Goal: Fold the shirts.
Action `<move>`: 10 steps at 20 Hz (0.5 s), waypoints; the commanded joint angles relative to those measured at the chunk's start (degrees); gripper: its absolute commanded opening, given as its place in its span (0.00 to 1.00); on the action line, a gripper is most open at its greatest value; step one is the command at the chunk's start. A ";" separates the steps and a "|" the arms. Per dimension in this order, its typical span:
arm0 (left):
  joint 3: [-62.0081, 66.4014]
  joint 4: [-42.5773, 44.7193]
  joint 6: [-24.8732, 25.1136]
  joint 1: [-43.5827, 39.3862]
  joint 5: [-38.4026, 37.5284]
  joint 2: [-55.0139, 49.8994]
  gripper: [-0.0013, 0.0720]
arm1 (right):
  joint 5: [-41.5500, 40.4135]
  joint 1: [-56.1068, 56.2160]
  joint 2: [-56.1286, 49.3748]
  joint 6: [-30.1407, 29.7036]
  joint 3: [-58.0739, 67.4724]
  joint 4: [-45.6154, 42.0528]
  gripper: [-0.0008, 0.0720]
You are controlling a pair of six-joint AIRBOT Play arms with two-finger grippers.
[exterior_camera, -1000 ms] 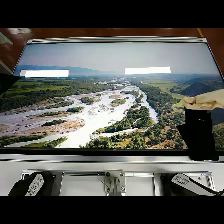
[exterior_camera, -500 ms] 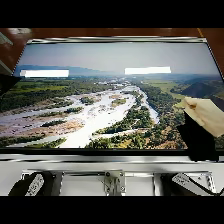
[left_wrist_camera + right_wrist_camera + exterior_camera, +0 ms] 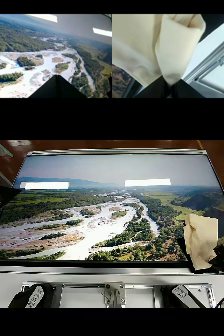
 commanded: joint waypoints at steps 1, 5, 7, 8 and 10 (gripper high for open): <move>-0.02 0.02 -0.04 0.02 0.07 -0.04 0.07 | -5.20 -0.02 0.42 1.44 -4.44 -2.75 0.10; -0.02 0.04 0.02 0.02 0.04 -0.11 0.07 | -1.88 -0.02 0.42 -5.68 -1.07 -7.58 0.89; -0.02 0.11 0.07 -0.09 0.02 -0.96 0.07 | 1.84 -0.02 0.42 -7.23 6.71 -12.74 0.89; 0.04 1.40 0.07 -0.79 0.07 -1.95 0.07 | 1.53 0.00 0.42 -8.09 12.13 -12.81 0.89; 0.17 8.09 0.70 -4.31 0.04 -4.66 0.07 | -2.80 0.04 0.42 -8.74 23.80 -4.26 0.86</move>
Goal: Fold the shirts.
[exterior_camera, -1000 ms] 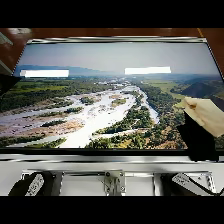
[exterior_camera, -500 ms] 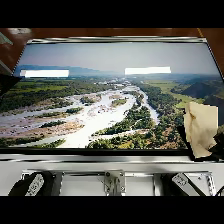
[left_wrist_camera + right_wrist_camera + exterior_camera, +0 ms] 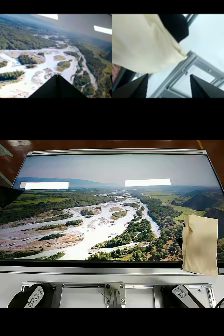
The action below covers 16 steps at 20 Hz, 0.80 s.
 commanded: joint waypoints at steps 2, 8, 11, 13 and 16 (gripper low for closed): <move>0.81 19.98 -2.58 -9.42 -0.17 -6.54 0.07 | -11.30 1.25 0.04 -1.79 20.33 19.45 0.86; 13.77 55.78 -13.92 -33.81 -14.25 -27.50 0.58 | -7.58 32.33 -4.98 -1.92 22.93 12.87 0.93; 16.79 45.48 -13.31 -36.65 -13.20 -32.81 0.74 | -1.20 42.14 -11.61 -1.03 22.93 10.25 0.95; 16.74 39.32 -12.94 -35.71 -12.74 -33.94 0.74 | 0.28 44.52 -13.51 -0.81 22.93 10.05 0.95; 16.76 38.32 -12.94 -34.47 -10.51 -33.68 0.74 | -0.09 45.46 -13.62 -0.76 22.95 10.03 0.95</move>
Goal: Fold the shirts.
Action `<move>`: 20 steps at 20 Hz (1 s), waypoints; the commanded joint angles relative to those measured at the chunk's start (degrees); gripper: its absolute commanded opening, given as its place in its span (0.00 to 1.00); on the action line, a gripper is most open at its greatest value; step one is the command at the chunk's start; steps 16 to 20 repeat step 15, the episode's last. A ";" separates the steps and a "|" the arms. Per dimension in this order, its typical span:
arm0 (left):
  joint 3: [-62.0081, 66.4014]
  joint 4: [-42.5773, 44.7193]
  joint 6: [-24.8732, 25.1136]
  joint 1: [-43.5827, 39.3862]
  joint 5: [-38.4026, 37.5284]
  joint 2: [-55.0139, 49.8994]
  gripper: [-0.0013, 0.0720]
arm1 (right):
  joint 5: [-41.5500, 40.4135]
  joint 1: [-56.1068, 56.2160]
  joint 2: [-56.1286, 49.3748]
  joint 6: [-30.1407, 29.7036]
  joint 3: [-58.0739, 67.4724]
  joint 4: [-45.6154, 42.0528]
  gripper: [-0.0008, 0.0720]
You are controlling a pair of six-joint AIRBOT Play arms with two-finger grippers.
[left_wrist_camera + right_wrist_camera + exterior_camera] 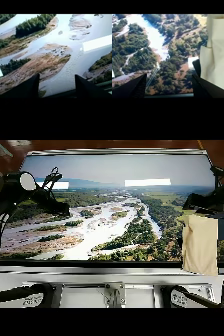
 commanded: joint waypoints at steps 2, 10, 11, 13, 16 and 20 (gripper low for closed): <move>0.72 -2.84 -0.15 0.57 1.36 -1.33 0.74 | 1.70 3.02 -1.44 0.22 0.17 -1.01 0.95; 0.72 -2.84 1.11 0.74 2.23 -1.33 0.74 | 1.64 3.02 -1.44 0.24 0.17 -1.01 0.95; 0.72 -2.84 1.11 0.74 2.23 -1.33 0.74 | 1.64 3.02 -1.44 0.22 0.17 -1.01 0.95; 0.72 -2.84 1.11 0.74 2.23 -1.33 0.74 | 1.64 3.02 -1.44 0.22 0.17 -1.01 0.95; 0.72 -2.82 1.18 0.74 2.25 -1.33 0.74 | 1.64 3.02 -1.44 0.22 0.17 -1.01 0.95; 0.72 -2.82 1.18 0.74 2.25 -1.33 0.74 | 1.64 3.02 -1.44 0.22 0.17 -1.01 0.95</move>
